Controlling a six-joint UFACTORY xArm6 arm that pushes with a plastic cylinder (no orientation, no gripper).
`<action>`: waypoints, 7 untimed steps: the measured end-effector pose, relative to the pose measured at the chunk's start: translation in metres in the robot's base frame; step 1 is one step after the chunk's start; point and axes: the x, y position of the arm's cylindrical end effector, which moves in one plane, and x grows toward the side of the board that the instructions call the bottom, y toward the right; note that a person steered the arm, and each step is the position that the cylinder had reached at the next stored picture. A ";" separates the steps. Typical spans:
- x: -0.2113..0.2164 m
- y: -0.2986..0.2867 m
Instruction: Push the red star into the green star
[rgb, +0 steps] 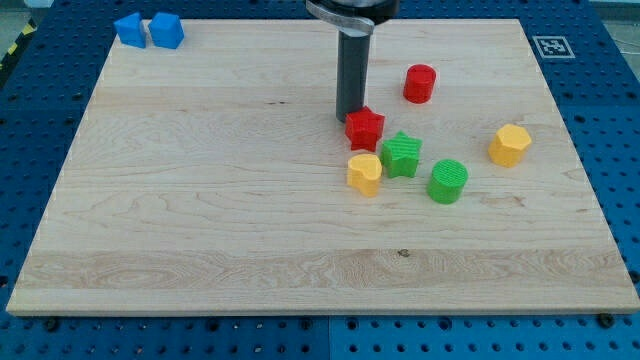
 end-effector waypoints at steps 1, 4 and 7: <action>0.029 0.010; 0.091 0.015; 0.043 0.015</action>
